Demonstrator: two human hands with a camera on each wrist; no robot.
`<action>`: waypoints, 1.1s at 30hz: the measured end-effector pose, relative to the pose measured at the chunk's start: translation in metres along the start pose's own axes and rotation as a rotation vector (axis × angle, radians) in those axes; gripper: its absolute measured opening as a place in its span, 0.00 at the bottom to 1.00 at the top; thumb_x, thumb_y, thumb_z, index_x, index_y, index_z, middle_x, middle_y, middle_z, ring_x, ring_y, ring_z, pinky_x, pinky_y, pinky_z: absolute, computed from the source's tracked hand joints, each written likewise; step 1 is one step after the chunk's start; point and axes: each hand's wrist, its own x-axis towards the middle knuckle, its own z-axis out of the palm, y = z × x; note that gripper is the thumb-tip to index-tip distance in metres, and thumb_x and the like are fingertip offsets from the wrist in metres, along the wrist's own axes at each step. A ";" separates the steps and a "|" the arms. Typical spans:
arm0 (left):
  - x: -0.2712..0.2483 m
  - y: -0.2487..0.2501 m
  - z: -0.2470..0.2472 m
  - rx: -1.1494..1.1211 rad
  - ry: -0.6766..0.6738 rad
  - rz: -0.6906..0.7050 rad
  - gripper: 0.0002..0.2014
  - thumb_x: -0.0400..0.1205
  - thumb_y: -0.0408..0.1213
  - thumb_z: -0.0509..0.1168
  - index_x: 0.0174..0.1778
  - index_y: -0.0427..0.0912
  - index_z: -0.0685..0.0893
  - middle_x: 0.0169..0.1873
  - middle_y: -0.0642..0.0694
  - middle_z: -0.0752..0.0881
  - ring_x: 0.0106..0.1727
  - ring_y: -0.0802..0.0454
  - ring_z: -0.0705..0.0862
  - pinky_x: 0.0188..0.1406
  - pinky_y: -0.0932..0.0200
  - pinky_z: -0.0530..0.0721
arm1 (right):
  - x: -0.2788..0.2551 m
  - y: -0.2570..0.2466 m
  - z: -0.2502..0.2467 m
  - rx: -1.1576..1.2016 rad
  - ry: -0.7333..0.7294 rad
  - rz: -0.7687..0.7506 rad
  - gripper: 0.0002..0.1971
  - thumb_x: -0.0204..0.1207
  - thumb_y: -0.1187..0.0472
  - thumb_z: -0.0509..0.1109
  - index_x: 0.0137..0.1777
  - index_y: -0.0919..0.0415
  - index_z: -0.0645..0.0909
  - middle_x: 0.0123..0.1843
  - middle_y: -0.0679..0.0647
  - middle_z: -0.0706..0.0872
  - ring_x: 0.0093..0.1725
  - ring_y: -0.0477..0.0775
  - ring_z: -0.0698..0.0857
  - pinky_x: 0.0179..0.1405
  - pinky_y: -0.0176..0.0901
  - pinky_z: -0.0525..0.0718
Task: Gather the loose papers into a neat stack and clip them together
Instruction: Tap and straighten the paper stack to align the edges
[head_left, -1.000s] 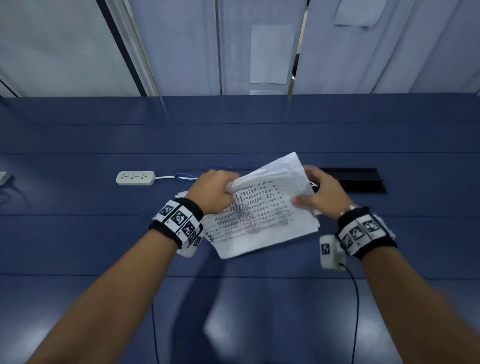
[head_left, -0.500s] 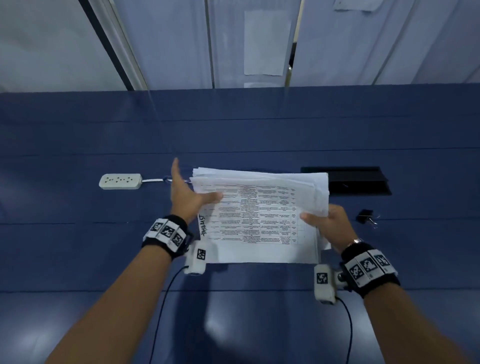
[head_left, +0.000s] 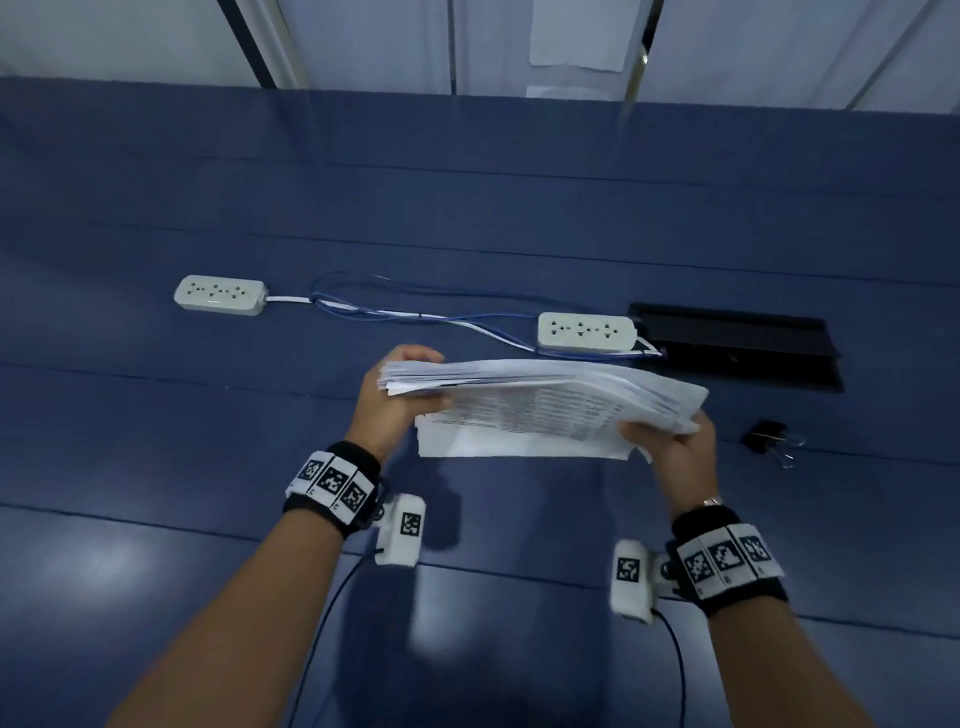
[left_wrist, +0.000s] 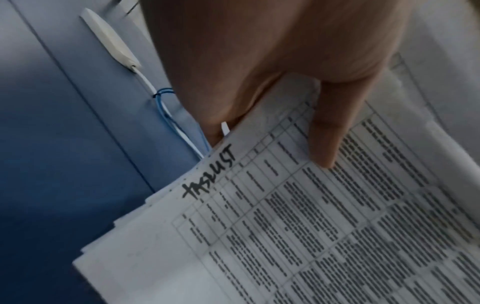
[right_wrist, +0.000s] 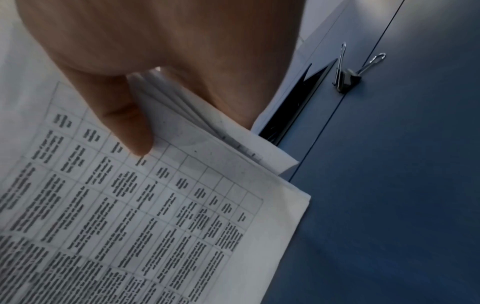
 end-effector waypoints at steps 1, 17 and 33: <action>0.001 -0.005 0.000 0.009 0.000 -0.002 0.23 0.62 0.16 0.77 0.48 0.42 0.87 0.45 0.50 0.90 0.46 0.55 0.89 0.47 0.56 0.87 | 0.003 0.003 0.001 -0.022 -0.002 0.006 0.20 0.69 0.85 0.71 0.60 0.74 0.82 0.42 0.41 0.93 0.43 0.40 0.90 0.42 0.35 0.87; 0.000 0.010 0.019 -0.154 0.136 0.127 0.19 0.77 0.27 0.75 0.63 0.26 0.83 0.59 0.30 0.89 0.61 0.37 0.89 0.62 0.44 0.87 | -0.002 -0.010 0.023 0.083 0.084 -0.133 0.14 0.78 0.68 0.74 0.63 0.67 0.84 0.57 0.50 0.91 0.58 0.46 0.90 0.53 0.41 0.89; 0.002 -0.010 0.001 -0.178 0.040 0.033 0.23 0.62 0.16 0.66 0.53 0.35 0.79 0.42 0.40 0.86 0.41 0.56 0.89 0.40 0.61 0.88 | 0.018 0.000 0.014 0.053 -0.001 0.007 0.23 0.65 0.89 0.63 0.54 0.68 0.80 0.35 0.38 0.92 0.37 0.36 0.89 0.32 0.31 0.85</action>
